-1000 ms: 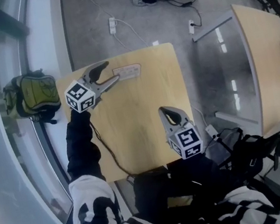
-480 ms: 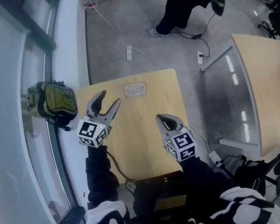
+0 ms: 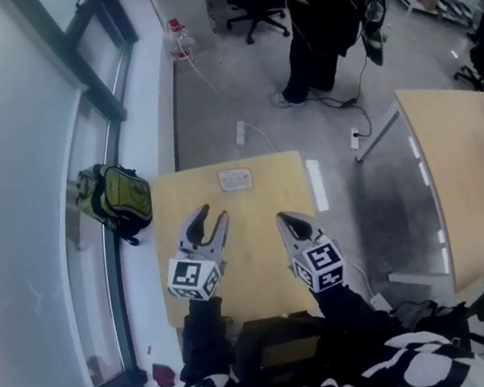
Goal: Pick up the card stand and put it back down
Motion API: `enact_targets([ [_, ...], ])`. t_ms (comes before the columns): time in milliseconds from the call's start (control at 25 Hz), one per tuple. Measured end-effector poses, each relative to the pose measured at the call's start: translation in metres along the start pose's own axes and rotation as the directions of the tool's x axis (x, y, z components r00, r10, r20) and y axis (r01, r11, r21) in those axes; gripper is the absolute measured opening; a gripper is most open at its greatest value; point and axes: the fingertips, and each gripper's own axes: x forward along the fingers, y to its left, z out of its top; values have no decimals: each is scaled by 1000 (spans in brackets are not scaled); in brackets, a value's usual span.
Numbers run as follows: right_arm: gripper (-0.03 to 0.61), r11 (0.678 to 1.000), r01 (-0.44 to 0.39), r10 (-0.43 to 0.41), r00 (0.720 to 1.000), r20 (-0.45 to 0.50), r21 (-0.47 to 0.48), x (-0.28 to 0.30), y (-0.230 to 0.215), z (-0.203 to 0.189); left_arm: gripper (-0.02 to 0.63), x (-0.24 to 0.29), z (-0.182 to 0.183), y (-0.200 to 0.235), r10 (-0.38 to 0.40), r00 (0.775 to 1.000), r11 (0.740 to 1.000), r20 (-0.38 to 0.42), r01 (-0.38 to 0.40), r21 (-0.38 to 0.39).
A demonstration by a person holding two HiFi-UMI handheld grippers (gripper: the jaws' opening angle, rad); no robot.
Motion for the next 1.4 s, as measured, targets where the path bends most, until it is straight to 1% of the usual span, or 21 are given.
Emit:
enact_targets([
  [120,14,1000,-18,19,999,46,-19,-10,1,15,143,-5,7,-21,60,998,998,6,-60,19],
  [280,14,998,-37,42,994,101,-50,-22,10,33,136,-13,18,-40,134,991,990,7,-134,32],
  [320,14,998,-40,46,993,107,-55,-26,13,35,124,-16,21,-44,149,989,988,13,-150,25],
  [440,14,996,-52,60,991,121,-71,-34,18,40,55,-22,26,-55,183,983,983,31,-183,1],
  [600,13,993,-62,77,987,138,-104,-41,26,52,9,-25,30,-68,188,982,982,36,-188,-5],
  [640,14,991,-63,79,987,140,-117,-43,29,54,6,-26,32,-72,185,982,983,38,-185,-1],
  [800,13,987,-72,92,987,135,-146,-44,38,54,5,-26,35,-85,190,981,981,43,-191,42],
  [920,13,985,-76,96,987,130,-153,-43,42,53,5,-28,33,-88,194,980,979,36,-196,54],
  [1040,12,986,-56,78,988,135,-157,-41,42,53,5,-29,34,-86,196,980,979,38,-198,49],
  [1240,13,986,-39,62,988,145,-159,-43,43,58,5,-33,44,-82,194,977,980,83,-197,37],
  [1400,12,987,-32,55,988,143,-156,-43,44,54,5,-33,35,-81,203,977,978,60,-206,42],
])
